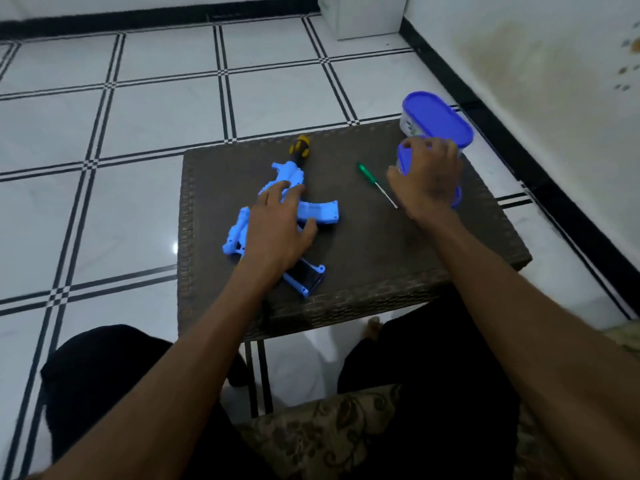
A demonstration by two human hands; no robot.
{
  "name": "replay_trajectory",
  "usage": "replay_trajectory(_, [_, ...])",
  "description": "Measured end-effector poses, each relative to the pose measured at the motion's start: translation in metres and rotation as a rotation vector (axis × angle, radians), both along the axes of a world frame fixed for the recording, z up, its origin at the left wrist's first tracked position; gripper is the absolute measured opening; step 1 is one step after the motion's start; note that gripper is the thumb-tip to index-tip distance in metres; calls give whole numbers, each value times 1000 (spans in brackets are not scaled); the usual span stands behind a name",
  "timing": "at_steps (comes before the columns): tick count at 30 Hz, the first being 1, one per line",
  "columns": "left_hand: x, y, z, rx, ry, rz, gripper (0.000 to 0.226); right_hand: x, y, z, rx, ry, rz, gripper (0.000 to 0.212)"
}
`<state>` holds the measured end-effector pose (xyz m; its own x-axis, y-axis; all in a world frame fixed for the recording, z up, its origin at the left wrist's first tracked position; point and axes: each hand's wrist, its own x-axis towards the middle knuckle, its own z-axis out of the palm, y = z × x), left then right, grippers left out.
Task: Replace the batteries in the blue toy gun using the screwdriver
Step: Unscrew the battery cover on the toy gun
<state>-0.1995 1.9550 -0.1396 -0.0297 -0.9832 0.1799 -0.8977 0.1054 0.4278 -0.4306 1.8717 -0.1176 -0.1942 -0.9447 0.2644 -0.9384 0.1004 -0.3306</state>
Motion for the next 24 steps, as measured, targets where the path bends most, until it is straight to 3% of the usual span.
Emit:
replay_trajectory(3, [-38,-18,4,-12,3,-95,60,-29,-9,-14,289,12,-29,84])
replay_trajectory(5, [-58,-27,5,7,-18,-146,56,-38,-11,-18,366,-16,4,86])
replay_trajectory(11, [-92,-55,-2,57,-55,-258,46,-78,8,-15,277,-24,-37,78])
replay_trajectory(17, [-119,-97,-13,162,-116,-323,49,-117,26,-15,353,31,-40,81])
replay_trajectory(24, [-108,-139,-18,94,-349,-392,40,-85,-52,18,130,40,28,67])
